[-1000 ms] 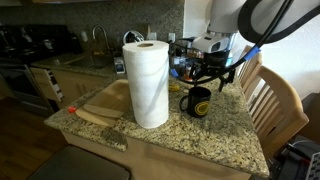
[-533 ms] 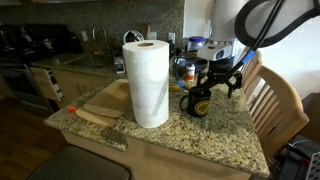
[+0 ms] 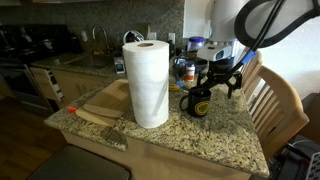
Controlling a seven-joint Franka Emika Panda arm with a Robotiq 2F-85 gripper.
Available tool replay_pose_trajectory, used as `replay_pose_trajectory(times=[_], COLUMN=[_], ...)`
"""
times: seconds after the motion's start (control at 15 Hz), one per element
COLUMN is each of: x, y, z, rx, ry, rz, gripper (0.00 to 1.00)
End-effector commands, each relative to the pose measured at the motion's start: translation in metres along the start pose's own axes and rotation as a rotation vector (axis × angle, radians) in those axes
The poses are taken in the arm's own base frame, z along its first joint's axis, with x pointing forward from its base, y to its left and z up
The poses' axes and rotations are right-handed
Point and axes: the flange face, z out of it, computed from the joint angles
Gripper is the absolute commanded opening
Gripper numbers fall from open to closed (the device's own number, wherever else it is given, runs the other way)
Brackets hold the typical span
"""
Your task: Move the black mug to the right
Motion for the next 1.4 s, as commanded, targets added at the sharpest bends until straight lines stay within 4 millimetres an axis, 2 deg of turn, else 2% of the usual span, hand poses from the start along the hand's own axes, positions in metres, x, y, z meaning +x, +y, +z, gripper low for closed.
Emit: replay_pose_trajectory(times=[0.0, 0.07, 0.13, 0.8, 0.93, 1.33], x=[0.0, 0.0, 0.001, -0.001, -0.003, -0.024], y=[0.0, 0.002, 0.003, 0.004, 0.002, -0.011], z=[0.0, -0.001, -0.001, -0.002, -0.004, -0.023], rx=[0.001, -0.006, -0.004, 0.001, -0.002, -0.037], ry=[0.0, 0.003, 0.004, -0.01, -0.028, -0.164], rz=[0.0, -0.001, 0.004, 0.017, 0.051, 0.271], gripper=[1.0, 0.93, 0.74, 0.03, 0.0, 0.02])
